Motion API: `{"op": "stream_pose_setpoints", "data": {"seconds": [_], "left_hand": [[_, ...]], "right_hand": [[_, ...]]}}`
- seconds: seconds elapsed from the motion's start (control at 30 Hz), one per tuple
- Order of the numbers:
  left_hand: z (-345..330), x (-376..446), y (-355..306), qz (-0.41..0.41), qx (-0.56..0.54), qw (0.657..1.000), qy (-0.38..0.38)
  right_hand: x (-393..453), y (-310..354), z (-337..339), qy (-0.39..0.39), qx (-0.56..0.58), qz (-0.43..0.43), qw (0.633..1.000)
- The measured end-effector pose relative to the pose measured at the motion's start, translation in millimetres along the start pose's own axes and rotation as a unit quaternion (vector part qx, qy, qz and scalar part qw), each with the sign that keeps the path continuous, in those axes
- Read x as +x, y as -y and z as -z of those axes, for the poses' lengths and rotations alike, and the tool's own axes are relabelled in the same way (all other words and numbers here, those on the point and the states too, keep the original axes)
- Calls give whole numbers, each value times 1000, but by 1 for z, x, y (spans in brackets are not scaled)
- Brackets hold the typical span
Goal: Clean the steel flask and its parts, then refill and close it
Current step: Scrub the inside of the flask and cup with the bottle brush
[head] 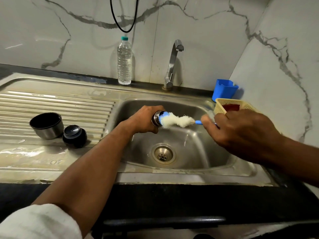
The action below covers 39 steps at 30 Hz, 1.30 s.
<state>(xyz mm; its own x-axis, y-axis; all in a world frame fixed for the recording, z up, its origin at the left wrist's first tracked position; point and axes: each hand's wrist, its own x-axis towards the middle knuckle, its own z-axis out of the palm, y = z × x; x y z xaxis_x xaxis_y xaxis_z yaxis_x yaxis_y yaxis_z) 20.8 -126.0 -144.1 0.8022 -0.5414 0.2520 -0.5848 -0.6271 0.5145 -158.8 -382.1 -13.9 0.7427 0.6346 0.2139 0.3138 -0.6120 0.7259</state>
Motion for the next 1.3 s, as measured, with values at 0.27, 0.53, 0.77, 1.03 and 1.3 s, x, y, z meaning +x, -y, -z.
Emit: {"op": "stream_pose_setpoints", "data": {"seconds": [0.27,0.53,0.77,1.03,1.3], "left_hand": [[-1,0,-1,-13,-23,1000,-6],[-1,1,1,-3,-33,999,-21],[0,2,-2,-10,-66,998,-21],[2,2,-5,-15,-32,999,-25],[4,0,-8,6,-22,999,-48]], "right_hand": [[15,-7,2,207,479,-316,793],[-12,1,-7,56,125,-92,986],[-8,-11,-2,71,162,-145,973],[16,-18,4,215,507,-320,771],[43,22,34,33,-81,-5,996]]}}
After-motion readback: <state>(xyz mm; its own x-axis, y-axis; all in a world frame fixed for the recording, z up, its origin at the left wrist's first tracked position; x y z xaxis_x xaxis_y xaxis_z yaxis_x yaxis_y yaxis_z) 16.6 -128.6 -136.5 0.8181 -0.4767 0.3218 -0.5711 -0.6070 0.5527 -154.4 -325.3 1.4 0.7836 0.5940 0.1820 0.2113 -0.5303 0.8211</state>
